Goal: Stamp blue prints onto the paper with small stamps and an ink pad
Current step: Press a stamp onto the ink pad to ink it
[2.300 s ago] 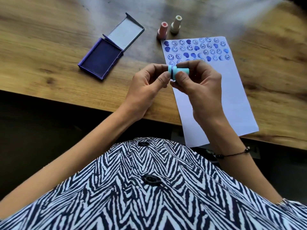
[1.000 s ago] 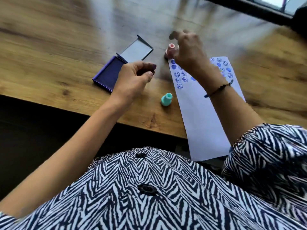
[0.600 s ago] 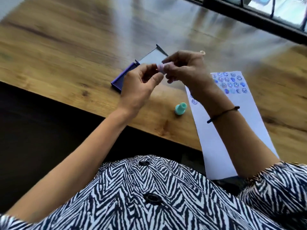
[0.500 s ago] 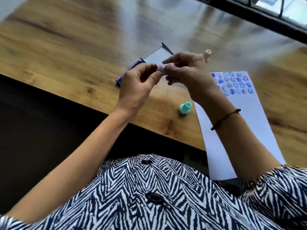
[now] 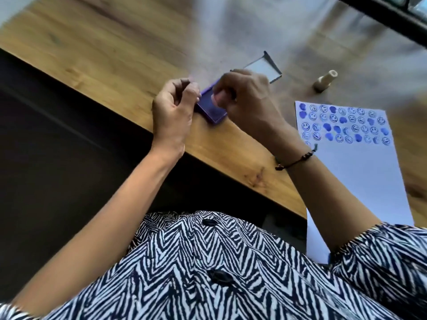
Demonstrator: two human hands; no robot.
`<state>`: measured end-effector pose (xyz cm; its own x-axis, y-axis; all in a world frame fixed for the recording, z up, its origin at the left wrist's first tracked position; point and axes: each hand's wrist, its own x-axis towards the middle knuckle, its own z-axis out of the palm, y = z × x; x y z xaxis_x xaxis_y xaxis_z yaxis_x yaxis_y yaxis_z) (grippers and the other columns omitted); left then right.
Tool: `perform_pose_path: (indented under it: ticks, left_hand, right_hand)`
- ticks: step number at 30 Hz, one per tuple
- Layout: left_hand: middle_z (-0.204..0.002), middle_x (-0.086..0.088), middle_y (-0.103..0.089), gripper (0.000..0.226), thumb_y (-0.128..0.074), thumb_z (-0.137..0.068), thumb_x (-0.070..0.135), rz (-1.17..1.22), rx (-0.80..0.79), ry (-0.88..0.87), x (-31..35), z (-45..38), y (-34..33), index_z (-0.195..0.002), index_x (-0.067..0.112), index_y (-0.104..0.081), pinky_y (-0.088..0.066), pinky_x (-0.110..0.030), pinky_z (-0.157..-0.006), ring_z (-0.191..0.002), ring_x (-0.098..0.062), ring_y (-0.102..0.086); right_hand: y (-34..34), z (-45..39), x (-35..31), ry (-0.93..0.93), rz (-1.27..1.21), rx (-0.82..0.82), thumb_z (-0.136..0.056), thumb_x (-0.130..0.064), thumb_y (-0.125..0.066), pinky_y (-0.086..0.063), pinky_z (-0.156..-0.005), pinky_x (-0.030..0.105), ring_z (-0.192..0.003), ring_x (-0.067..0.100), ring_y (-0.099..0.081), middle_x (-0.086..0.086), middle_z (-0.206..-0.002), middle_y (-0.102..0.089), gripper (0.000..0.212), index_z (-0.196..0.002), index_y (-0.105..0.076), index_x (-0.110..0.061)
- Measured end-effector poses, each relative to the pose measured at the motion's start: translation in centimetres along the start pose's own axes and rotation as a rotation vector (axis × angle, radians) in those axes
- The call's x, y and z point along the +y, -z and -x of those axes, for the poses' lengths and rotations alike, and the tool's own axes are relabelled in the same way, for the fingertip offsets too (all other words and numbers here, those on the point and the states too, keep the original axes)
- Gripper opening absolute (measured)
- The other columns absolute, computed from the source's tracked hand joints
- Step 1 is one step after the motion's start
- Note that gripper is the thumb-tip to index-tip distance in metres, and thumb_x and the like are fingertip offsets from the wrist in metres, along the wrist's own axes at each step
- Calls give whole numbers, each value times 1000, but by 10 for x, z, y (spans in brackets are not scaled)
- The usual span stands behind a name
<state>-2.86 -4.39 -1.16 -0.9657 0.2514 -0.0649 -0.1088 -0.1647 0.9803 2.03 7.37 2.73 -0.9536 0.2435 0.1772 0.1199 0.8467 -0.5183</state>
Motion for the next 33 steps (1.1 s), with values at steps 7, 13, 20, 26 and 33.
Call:
perform_pose_path:
  ticks: [7, 13, 20, 26, 33]
  left_hand:
    - [-82, -7, -59, 10, -46, -85, 6, 103, 42, 59, -2, -1, 0, -81, 11, -54, -48, -25, -74, -79, -22, -56]
    - [-84, -7, -60, 9, -48, -80, 12, 100, 41, 65, -3, -1, 0, -85, 7, -55, -49, -23, -74, -75, -16, -57]
    - [-80, -4, -63, 9, -51, -75, 18, 28, 77, 64, -6, -1, 0, -78, 15, -58, -49, -32, -76, -75, -17, -58]
    - [-82, -9, -61, 9, -50, -76, 17, 32, 73, 49, -7, -1, 0, -79, 12, -57, -48, -37, -81, -79, -21, -58]
    - [-86, -10, -62, 8, -51, -76, 18, 30, 52, 39, -6, 2, 1, -78, 14, -58, -51, -42, -80, -78, -21, -60]
  right_hand:
    - [-22, 0, -3, 170, 318, -71, -88, -8, -40, -41, -81, 38, -96, 31, -52, 19, -100, -61, 17, -95, -55, -4]
    - [-20, -6, -2, 159, 317, -139, -88, -13, -46, -35, -65, 32, -92, 29, -54, 15, -100, -59, 14, -96, -55, -7]
    - [-20, -3, -10, 122, 320, -144, -86, -8, -43, -30, -58, 33, -72, 25, -40, 16, -94, -55, 15, -95, -55, -7]
    - [-6, -22, -2, 50, 138, -155, -75, -5, -48, -36, -59, 30, -76, 30, -55, 14, -91, -64, 20, -84, -66, -8]
    - [-15, -21, -1, 72, 140, -153, -74, -3, -49, -35, -56, 31, -69, 27, -52, 15, -89, -63, 17, -83, -64, -5]
